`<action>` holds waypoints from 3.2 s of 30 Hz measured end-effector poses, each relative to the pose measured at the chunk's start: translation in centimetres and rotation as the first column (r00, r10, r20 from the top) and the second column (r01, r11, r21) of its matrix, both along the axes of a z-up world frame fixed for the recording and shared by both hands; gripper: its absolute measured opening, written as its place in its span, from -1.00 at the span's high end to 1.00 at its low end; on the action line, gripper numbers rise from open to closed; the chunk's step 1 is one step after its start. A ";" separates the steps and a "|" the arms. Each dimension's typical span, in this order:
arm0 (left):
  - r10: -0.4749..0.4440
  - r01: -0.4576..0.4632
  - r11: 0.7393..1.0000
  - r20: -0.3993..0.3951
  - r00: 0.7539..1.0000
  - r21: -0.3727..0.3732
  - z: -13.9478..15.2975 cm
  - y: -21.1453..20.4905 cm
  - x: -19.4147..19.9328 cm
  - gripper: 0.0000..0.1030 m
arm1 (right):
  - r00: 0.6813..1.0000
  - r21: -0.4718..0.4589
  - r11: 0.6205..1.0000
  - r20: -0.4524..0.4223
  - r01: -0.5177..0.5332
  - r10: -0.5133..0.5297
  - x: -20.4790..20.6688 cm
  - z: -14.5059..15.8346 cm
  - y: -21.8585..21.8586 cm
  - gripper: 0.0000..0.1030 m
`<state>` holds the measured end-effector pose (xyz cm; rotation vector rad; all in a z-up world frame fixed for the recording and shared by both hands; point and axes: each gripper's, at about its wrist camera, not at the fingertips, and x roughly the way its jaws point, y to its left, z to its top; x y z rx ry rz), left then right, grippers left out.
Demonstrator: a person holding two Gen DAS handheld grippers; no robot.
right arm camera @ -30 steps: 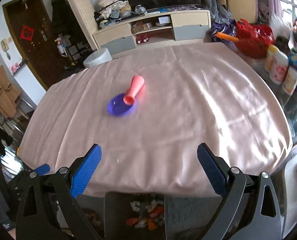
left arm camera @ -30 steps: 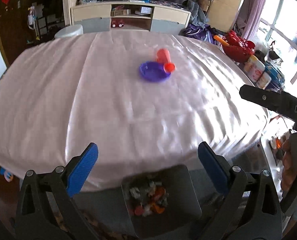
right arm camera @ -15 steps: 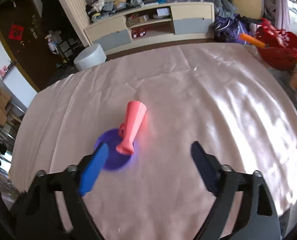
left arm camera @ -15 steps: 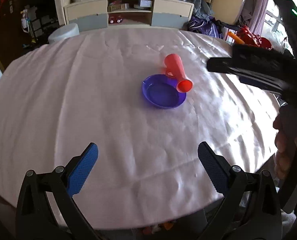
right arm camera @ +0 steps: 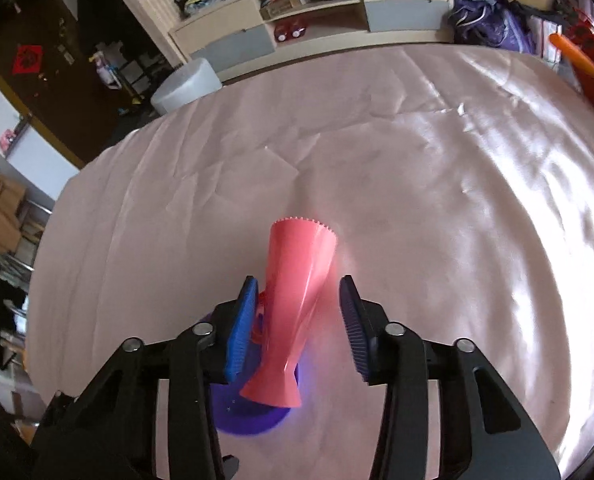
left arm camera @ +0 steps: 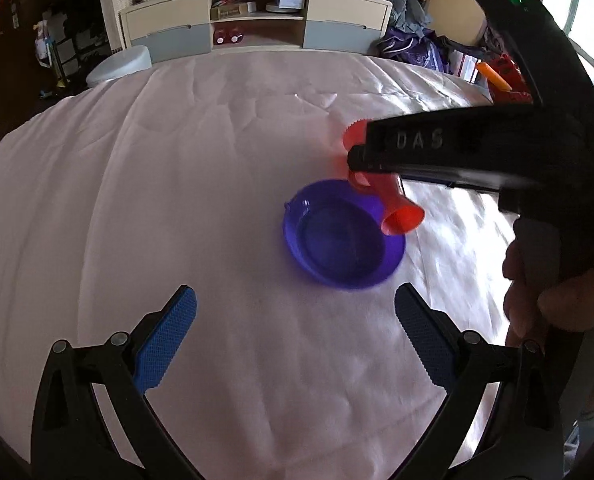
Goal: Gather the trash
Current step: 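Grasp the pink cup with the right tool while the left tool grasps the purple bowl, then carry the bowl and cup over the black bin and open both tools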
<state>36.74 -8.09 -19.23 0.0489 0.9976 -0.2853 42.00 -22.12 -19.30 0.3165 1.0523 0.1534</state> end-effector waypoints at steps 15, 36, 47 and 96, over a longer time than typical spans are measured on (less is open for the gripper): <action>-0.029 0.029 0.999 -0.006 1.000 -0.020 -1.4 -3.4 3.0 -0.84 | 0.995 -0.063 0.998 0.093 -0.014 0.020 0.1 3.5 -4.0 0.40; -0.016 0.016 0.999 0.002 1.000 0.033 -0.1 -1.0 -4.1 -0.41 | 0.996 -0.042 0.999 0.083 -0.007 0.010 -8.8 3.8 -5.5 0.40; 0.021 -0.021 1.000 0.020 1.000 0.006 2.0 3.0 -14.7 -0.42 | 0.991 -0.061 0.996 0.117 -0.065 0.071 -19.0 4.9 -2.5 0.40; -0.024 0.015 0.997 -0.115 0.993 -0.081 -9.2 5.0 -27.5 -0.84 | 1.000 -0.064 0.998 0.001 0.027 -0.027 -32.4 -6.5 -1.4 -0.46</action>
